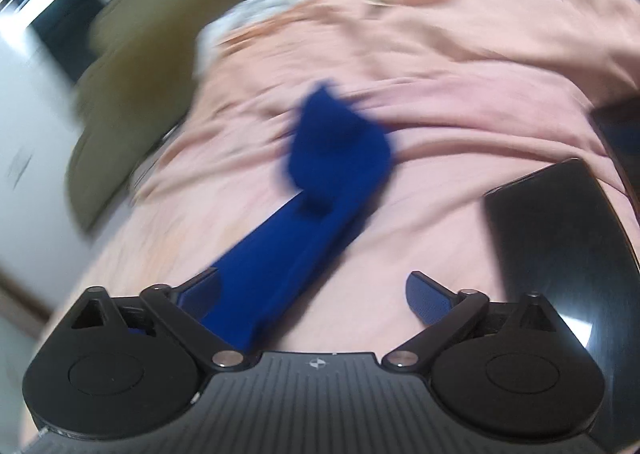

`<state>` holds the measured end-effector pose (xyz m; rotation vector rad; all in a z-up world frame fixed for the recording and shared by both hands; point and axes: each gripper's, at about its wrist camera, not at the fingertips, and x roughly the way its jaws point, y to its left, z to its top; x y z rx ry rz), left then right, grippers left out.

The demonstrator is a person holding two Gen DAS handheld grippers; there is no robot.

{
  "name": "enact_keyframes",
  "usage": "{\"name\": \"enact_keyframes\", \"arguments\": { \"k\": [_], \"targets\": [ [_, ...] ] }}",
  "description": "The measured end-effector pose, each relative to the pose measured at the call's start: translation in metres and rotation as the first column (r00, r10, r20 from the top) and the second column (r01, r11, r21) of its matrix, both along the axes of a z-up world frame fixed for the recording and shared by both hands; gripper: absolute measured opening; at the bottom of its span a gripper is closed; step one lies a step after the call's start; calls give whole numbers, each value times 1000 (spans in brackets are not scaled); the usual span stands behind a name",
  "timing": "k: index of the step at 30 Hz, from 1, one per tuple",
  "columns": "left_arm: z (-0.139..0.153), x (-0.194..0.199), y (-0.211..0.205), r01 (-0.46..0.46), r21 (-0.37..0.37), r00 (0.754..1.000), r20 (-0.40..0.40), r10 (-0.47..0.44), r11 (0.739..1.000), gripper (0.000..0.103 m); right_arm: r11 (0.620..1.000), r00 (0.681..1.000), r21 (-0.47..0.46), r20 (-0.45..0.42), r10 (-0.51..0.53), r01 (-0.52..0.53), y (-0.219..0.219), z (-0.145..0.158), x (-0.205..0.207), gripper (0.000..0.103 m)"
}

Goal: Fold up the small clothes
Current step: 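Grasp the blue sweater sleeve cuff with the right tool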

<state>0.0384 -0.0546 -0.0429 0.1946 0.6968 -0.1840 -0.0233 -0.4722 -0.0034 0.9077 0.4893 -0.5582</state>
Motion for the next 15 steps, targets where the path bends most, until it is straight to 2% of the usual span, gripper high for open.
{"name": "enact_keyframes", "arguments": {
  "k": [4,7,9,10,11,12,14,15],
  "targets": [
    [-3,-1,2,-8,-24,1000,11,8,1000,103,998,998,14,-6,-69,69,-22,-2,26,86],
    [-4,-1,1,-9,-22,1000,16,9,1000,103,994,995,40,27,-99,98,-42,-5,48,75],
    [-4,-2,1,-10,-25,1000,19,10,1000,103,990,991,61,26,-132,130,-55,-10,53,57],
    [-4,-2,2,-10,-28,1000,19,10,1000,103,986,989,82,35,-147,143,-58,-11,50,52],
    [-4,-1,2,-10,-33,1000,17,11,999,103,982,985,108,55,-164,157,-63,-14,49,43],
    [-4,-2,4,-11,-38,1000,15,12,999,103,977,981,134,78,-178,166,-67,-16,47,27],
    [-4,-1,5,-12,-49,1000,10,12,999,103,973,975,153,113,-193,175,-70,-15,40,8],
    [-4,-1,6,-12,-52,1000,9,12,999,103,973,973,144,121,-197,179,-71,-12,39,8]
  ]
}}
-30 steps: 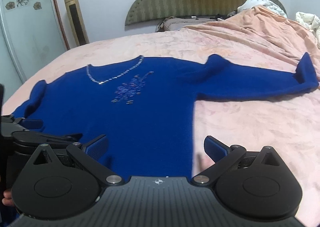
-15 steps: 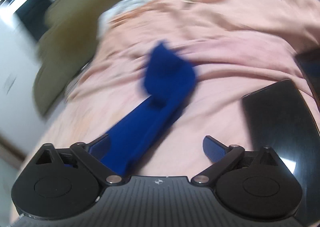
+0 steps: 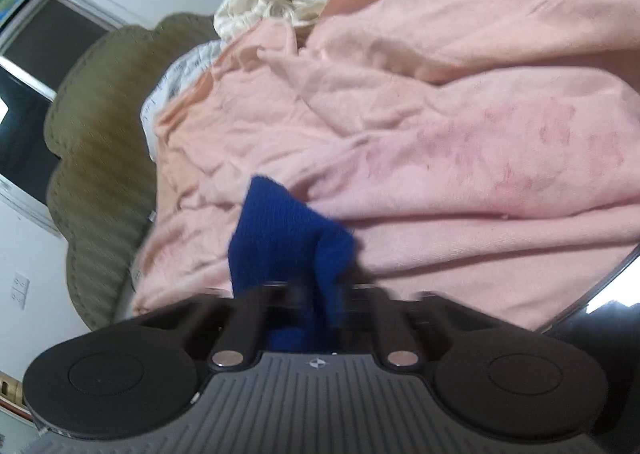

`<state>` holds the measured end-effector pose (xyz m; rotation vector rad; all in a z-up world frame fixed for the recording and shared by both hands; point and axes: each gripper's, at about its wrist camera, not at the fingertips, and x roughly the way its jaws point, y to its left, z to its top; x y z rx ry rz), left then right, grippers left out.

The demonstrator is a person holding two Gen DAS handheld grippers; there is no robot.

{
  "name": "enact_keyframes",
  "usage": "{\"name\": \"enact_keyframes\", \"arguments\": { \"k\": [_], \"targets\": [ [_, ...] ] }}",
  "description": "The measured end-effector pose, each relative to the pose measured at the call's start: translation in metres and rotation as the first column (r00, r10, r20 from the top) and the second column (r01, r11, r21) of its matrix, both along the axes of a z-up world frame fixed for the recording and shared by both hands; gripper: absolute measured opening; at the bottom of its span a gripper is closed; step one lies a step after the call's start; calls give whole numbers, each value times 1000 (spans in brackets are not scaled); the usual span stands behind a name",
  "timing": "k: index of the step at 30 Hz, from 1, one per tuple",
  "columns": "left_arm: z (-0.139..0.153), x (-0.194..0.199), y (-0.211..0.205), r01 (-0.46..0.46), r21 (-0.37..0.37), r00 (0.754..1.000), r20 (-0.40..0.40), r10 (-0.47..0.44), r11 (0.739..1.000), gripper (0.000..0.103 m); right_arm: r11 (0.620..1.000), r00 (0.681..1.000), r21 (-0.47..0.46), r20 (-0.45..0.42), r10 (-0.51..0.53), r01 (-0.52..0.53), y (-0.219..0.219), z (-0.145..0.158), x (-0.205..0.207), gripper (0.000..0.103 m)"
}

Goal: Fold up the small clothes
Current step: 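Grasp the blue sweater sleeve cuff with the right tool, then carry the held sleeve across the sweater body with the right tool, release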

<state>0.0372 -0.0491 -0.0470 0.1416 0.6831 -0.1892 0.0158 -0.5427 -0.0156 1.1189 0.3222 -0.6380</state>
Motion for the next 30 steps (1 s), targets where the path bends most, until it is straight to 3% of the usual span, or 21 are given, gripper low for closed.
{"name": "enact_keyframes", "arguments": {
  "k": [4,8,10,13,15,17,19,20,21,23,24,26,27,28,30],
  "targets": [
    [2,1,-1,8,10,1000,-8,-8,1000,103,991,1000,-136,25,-18,21,16,32,-16,7],
    [12,1,-1,63,64,998,-17,-62,996,103,930,1000,-368,-8,-26,21,49,80,-27,7],
    [18,0,1,63,86,998,-1,-63,994,103,875,999,-485,-43,-7,-14,73,101,-25,7],
    [26,0,11,45,101,999,25,-47,994,103,770,987,-619,-127,99,-157,123,120,-3,7],
    [27,0,18,28,122,999,29,-32,992,103,668,958,-686,-209,197,-287,168,124,22,7],
    [27,-1,25,19,135,999,28,-23,991,103,544,909,-730,-290,300,-413,221,120,45,7],
    [26,-2,33,13,147,1000,22,-17,989,103,349,819,-761,-399,413,-547,286,108,67,8],
    [26,-2,38,9,152,1000,18,-12,988,103,243,760,-760,-454,465,-602,318,101,75,12],
    [25,-3,42,5,154,1000,16,-8,988,103,125,677,-735,-526,516,-666,353,89,82,12],
    [24,-3,52,-10,155,1000,11,9,988,103,-36,532,-660,-635,561,-750,403,67,91,16],
    [25,-2,56,-17,152,1000,11,16,988,103,-106,483,-627,-687,543,-772,423,54,94,25],
    [25,-1,66,-30,138,1000,9,29,990,103,-176,445,-592,-742,501,-787,447,39,94,33],
    [25,-1,70,-34,130,999,8,34,991,103,-187,447,-589,-751,486,-786,453,35,93,35],
    [24,0,72,-38,123,999,5,38,992,103,-181,455,-594,-748,483,-784,453,36,93,37],
    [23,2,77,-45,104,999,-7,46,994,103,-128,457,-590,-728,511,-797,448,41,95,38]
  ]
}}
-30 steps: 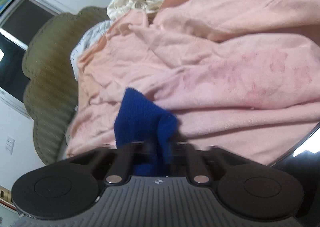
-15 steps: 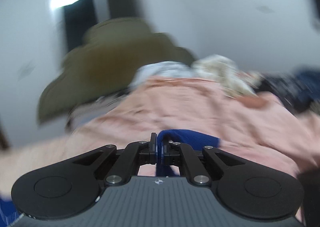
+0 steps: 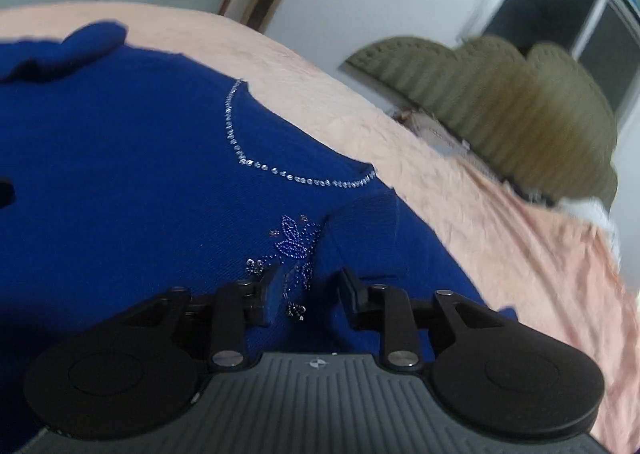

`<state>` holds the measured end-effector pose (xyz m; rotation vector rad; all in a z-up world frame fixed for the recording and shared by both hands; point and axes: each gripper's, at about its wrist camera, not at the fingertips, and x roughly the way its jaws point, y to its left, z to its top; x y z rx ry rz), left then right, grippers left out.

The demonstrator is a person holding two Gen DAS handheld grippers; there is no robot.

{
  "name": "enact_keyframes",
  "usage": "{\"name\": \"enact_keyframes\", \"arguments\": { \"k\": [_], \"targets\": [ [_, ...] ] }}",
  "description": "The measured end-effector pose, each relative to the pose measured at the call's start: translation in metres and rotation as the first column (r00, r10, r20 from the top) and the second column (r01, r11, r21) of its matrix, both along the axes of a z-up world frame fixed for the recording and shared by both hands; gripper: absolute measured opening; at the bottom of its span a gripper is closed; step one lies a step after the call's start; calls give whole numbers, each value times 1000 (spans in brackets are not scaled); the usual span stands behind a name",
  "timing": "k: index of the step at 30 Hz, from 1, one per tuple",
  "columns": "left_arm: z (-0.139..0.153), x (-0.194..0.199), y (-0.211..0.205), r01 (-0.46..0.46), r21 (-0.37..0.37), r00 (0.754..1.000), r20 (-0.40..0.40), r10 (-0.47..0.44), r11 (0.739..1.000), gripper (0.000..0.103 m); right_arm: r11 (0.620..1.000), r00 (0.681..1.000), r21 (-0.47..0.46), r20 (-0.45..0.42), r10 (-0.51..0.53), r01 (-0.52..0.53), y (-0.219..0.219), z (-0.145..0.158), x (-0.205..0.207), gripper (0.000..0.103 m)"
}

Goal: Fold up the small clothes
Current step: 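Carry the held sleeve across the sweater body with the right tool, release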

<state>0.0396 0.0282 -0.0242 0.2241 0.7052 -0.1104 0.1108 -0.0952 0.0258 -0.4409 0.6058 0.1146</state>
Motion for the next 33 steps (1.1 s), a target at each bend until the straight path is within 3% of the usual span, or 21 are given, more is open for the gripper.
{"name": "enact_keyframes", "arguments": {
  "k": [4,6,7,10,11,12,13,14,15,16,20,24,27,33],
  "targets": [
    [-2,0,6,6,-36,1000,-23,-7,999,103,973,991,194,-54,-121,129,-27,8,13,45],
    [-2,-2,9,9,-36,1000,-17,-10,999,103,908,971,346,-116,-208,236,-49,8,20,47],
    [-2,-4,10,7,-34,1000,-14,-8,999,103,852,959,443,-160,-232,280,-63,7,25,49],
    [-1,-3,16,-2,-36,1000,-20,1,999,103,596,932,717,-281,-227,361,-101,-5,44,50],
    [-1,-3,19,-5,-39,1000,-19,5,999,103,503,920,771,-313,-235,391,-110,-10,50,43],
    [0,-4,22,-9,-40,1000,-16,9,999,103,438,909,798,-337,-244,413,-116,-14,56,30],
    [1,-5,26,-15,-40,1000,-11,14,999,103,377,898,818,-359,-256,434,-119,-17,60,20],
    [2,-6,31,-25,-40,1000,-6,24,999,103,344,891,827,-368,-266,444,-120,-18,66,9],
    [2,-6,35,-35,-40,999,-4,35,999,103,337,885,826,-367,-286,451,-118,-15,69,9],
    [2,-5,38,-46,-41,999,-5,46,998,103,357,883,818,-352,-310,452,-114,-9,72,9],
    [1,-3,52,-74,-61,997,-21,73,995,103,530,908,754,-216,-358,388,-71,32,86,10],
    [1,-4,63,-87,-65,996,-24,86,994,103,702,963,671,-68,-261,238,-7,67,95,9],
    [2,-7,72,-104,-63,994,-26,102,993,103,737,989,663,-39,-142,132,44,76,97,9],
    [-1,-9,94,-144,-68,989,-37,142,987,103,728,994,678,-96,-49,101,99,67,96,9]
  ]
}}
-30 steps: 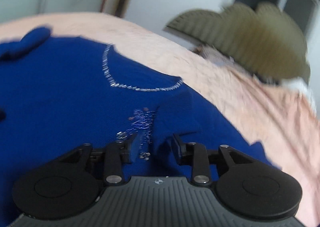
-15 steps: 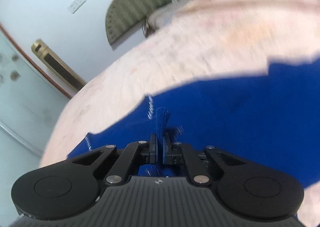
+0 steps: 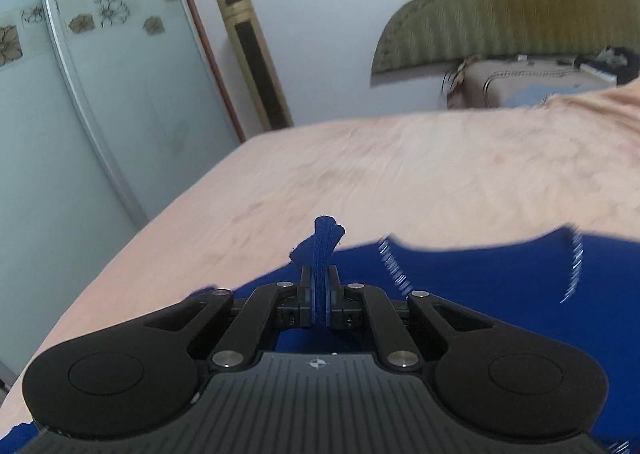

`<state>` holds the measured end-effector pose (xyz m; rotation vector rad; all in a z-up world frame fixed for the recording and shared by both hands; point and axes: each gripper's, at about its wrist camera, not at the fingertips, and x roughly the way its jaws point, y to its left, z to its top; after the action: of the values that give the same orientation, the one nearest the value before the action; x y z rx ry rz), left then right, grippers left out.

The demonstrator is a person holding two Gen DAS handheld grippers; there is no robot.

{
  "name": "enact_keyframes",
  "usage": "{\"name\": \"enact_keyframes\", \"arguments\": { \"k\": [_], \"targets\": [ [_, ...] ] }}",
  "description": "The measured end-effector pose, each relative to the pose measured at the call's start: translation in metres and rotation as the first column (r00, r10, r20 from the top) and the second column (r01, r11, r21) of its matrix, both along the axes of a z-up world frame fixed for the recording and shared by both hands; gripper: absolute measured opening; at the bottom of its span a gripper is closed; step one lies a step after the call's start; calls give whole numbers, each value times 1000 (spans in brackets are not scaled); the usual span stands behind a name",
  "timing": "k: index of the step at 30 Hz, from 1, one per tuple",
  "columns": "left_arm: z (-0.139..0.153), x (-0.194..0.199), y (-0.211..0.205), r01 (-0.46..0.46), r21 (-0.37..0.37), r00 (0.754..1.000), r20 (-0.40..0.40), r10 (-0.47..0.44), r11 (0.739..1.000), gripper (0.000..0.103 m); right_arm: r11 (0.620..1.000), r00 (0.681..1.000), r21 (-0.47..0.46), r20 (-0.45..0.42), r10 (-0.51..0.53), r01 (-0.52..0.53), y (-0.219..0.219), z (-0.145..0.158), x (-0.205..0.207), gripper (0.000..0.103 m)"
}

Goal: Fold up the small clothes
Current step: 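Carry the held sleeve across the sweater body with the right tool, release, then grasp the other sleeve cuff with the left tool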

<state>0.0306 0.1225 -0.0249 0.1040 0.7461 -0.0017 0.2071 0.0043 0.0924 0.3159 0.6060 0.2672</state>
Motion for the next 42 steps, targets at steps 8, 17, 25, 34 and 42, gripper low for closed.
{"name": "enact_keyframes", "arguments": {
  "k": [8,17,25,34,42],
  "targets": [
    [-3,2,13,-24,-33,1000,-20,23,999,103,999,997,37,-74,13,-10,8,-24,11,10],
    [1,-6,16,-33,6,999,-13,33,999,103,986,977,67,-143,161,-153,23,-38,11,26],
    [3,-12,18,-71,23,997,-14,72,997,103,984,971,167,-215,101,-65,-1,-46,-8,31],
    [5,-46,44,-164,-13,986,-27,164,986,103,991,988,73,-97,117,-110,15,-10,-58,52],
    [1,-81,141,-478,-438,866,-88,492,762,103,969,970,-47,-33,242,-244,45,4,-120,63]
  ]
}}
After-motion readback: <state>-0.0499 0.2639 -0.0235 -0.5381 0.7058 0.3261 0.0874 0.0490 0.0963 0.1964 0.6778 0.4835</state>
